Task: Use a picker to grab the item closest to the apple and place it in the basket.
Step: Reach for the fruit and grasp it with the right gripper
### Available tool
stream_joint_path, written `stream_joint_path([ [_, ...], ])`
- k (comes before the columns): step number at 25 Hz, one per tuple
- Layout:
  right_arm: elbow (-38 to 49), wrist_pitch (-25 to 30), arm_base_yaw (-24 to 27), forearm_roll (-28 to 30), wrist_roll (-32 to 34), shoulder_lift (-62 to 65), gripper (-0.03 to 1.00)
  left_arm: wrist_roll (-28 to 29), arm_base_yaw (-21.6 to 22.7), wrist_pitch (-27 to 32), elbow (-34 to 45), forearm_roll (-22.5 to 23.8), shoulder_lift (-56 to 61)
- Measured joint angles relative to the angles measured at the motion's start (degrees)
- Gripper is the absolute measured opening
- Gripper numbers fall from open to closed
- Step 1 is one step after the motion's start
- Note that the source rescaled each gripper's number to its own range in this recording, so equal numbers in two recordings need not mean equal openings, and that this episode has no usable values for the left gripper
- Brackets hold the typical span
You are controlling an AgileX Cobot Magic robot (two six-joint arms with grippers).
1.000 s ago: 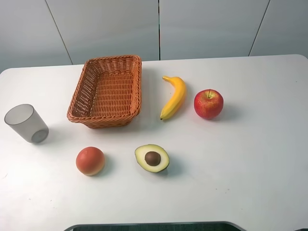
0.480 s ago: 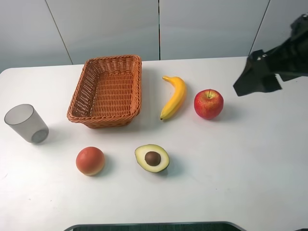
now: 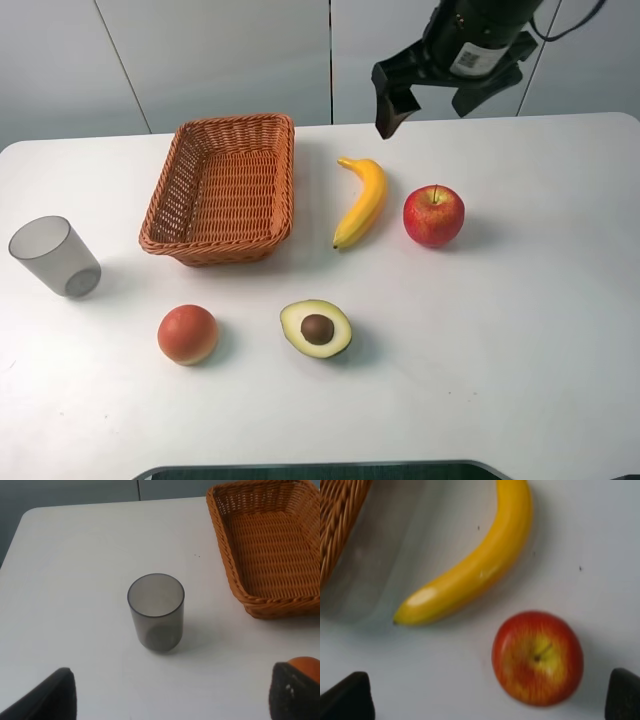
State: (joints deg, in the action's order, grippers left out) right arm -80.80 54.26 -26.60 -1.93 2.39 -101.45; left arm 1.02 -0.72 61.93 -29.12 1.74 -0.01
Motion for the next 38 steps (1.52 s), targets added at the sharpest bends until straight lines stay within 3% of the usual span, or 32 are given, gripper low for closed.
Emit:
stream_joint_path([
  [8,-11.1,0.9,-0.1,0.4,7.1,-14.8,1.00,0.0,0.0,0.0,0.0,0.0,0.0],
  [14,-13.3,-2.2,-0.6,6.4,16.0,-20.6,1.00,0.1,0.0,0.0,0.0,0.0,0.0],
  [22,-16.2,-5.9,-2.2,7.8,20.0,-25.7,1.00,0.2,0.0,0.0,0.0,0.0,0.0],
  [38,-16.6,-8.3,-2.4,10.4,23.5,-33.1,1.00,0.2,0.0,0.0,0.0,0.0,0.0],
])
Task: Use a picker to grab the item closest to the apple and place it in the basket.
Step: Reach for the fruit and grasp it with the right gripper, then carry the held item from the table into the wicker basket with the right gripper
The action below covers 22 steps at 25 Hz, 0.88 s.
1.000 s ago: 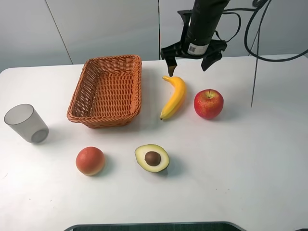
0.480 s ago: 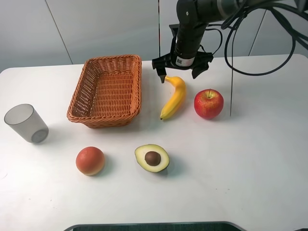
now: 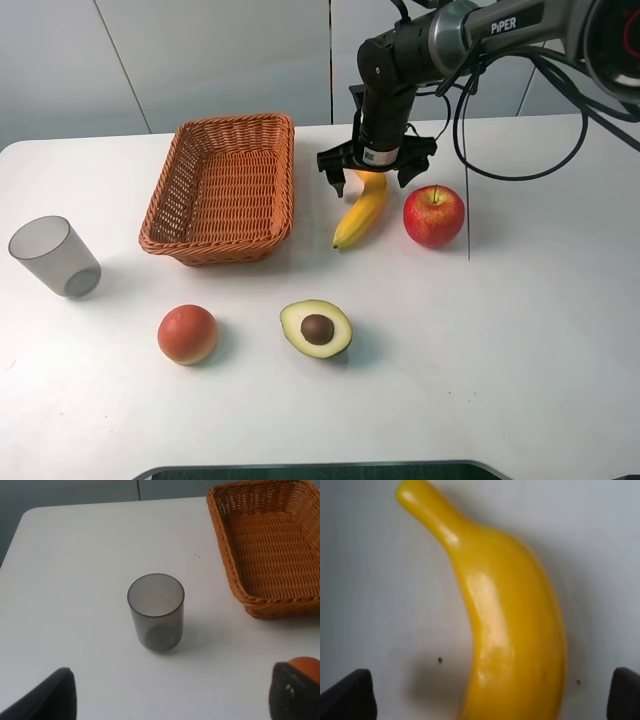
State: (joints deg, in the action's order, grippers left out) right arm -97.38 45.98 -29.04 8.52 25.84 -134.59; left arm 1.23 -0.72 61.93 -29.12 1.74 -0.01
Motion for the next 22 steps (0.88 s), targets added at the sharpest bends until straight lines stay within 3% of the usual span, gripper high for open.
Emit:
stream_joint_path([
  [6,0.0,-0.6,0.0,0.1,0.7,-1.1,1.00,0.0,0.0,0.0,0.0,0.0,0.0],
  [7,0.0,-0.6,0.0,0.1,0.7,-1.2,0.95,0.0,0.0,0.0,0.0,0.0,0.0],
  [9,0.0,-0.6,0.0,0.1,0.8,-1.2,0.66,0.0,0.0,0.0,0.0,0.0,0.0],
  [10,0.0,-0.6,0.0,0.1,1.0,-1.2,0.37,0.0,0.0,0.0,0.0,0.0,0.0],
  [11,0.0,-0.6,0.0,0.1,1.1,-1.2,0.00,0.0,0.0,0.0,0.0,0.0,0.0],
  [12,0.0,-0.4,0.0,0.1,1.1,-1.2,0.04,0.0,0.0,0.0,0.0,0.0,0.0],
  [22,0.0,-0.3,0.0,0.2,2.5,-1.2,0.01,0.0,0.0,0.0,0.0,0.0,0.0],
])
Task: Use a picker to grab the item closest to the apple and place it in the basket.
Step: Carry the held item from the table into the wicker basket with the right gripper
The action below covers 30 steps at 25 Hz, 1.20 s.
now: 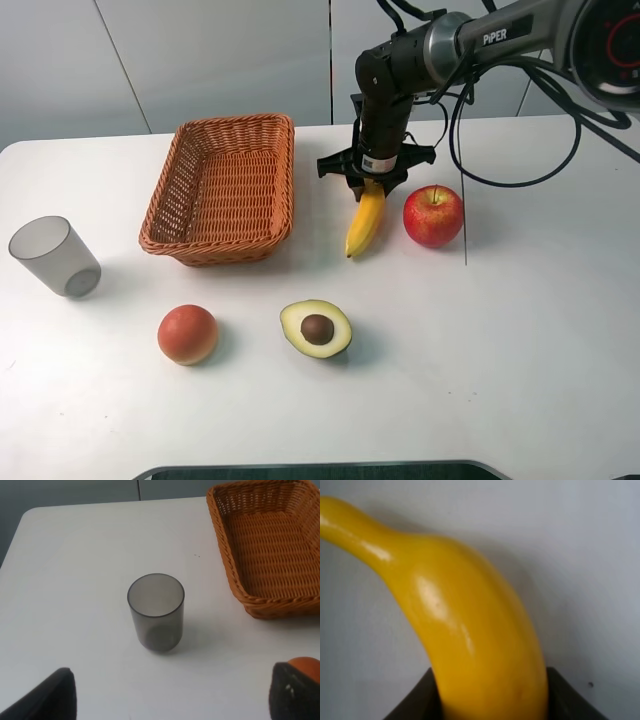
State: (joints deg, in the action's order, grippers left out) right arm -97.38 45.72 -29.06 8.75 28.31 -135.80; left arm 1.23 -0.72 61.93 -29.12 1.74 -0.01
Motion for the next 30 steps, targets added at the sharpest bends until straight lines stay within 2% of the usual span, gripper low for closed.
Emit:
stream_joint_path([
  [17,0.0,0.3,0.0,0.0,0.6,0.0,0.01,0.0,0.0,0.0,0.0,0.0,0.0],
  [30,0.0,5.2,0.0,4.3,-0.5,8.7,0.01,0.0,0.0,0.0,0.0,0.0,0.0],
])
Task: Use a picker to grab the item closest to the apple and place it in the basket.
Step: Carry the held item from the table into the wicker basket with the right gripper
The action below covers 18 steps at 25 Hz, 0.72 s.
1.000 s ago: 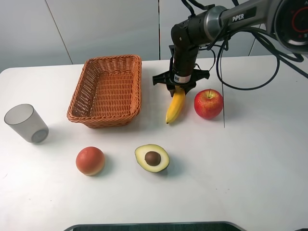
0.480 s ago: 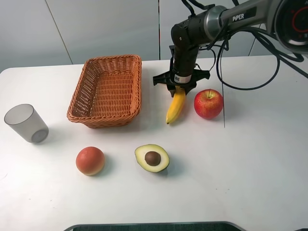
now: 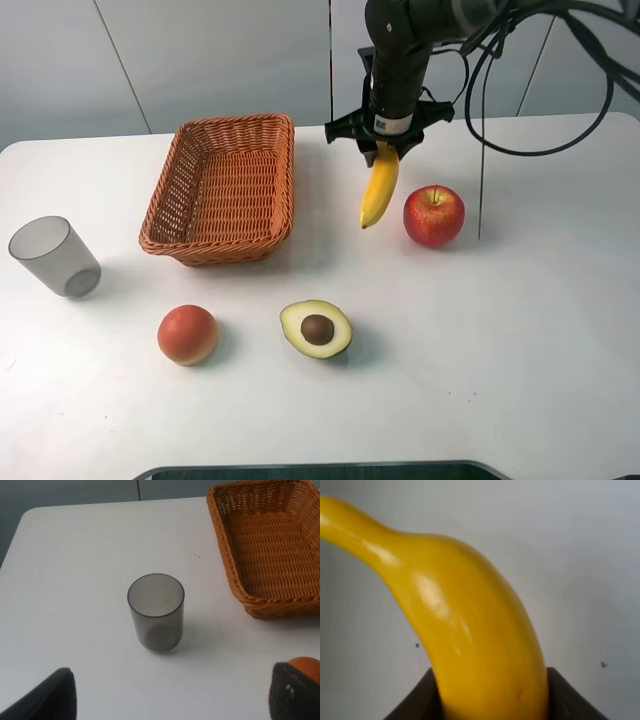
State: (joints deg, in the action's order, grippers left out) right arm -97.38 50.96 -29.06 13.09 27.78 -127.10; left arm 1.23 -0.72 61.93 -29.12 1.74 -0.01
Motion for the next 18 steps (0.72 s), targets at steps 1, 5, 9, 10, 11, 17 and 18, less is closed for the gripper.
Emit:
stream_joint_path([
  [1,0.0,0.4,0.0,0.0,0.0,0.8,0.01,0.0,0.0,0.0,0.0,0.0,0.0],
  [5,0.0,2.6,0.0,1.3,0.0,4.2,0.01,0.0,0.0,0.0,0.0,0.0,0.0],
  [9,0.0,5.3,-0.1,2.0,-0.4,8.2,0.01,0.0,0.0,0.0,0.0,0.0,0.0],
  [10,0.0,6.1,-0.3,2.4,-0.7,9.3,0.01,0.0,0.0,0.0,0.0,0.0,0.0],
  [11,0.0,6.8,-0.5,2.7,-1.5,10.4,0.01,0.0,0.0,0.0,0.0,0.0,0.0],
  [17,0.0,8.8,-3.5,2.8,-3.3,14.6,0.01,-0.1,0.0,0.0,0.0,0.0,0.0],
  [18,0.0,9.0,-4.0,2.7,-3.3,14.9,0.01,-0.1,0.0,0.0,0.0,0.0,0.0],
])
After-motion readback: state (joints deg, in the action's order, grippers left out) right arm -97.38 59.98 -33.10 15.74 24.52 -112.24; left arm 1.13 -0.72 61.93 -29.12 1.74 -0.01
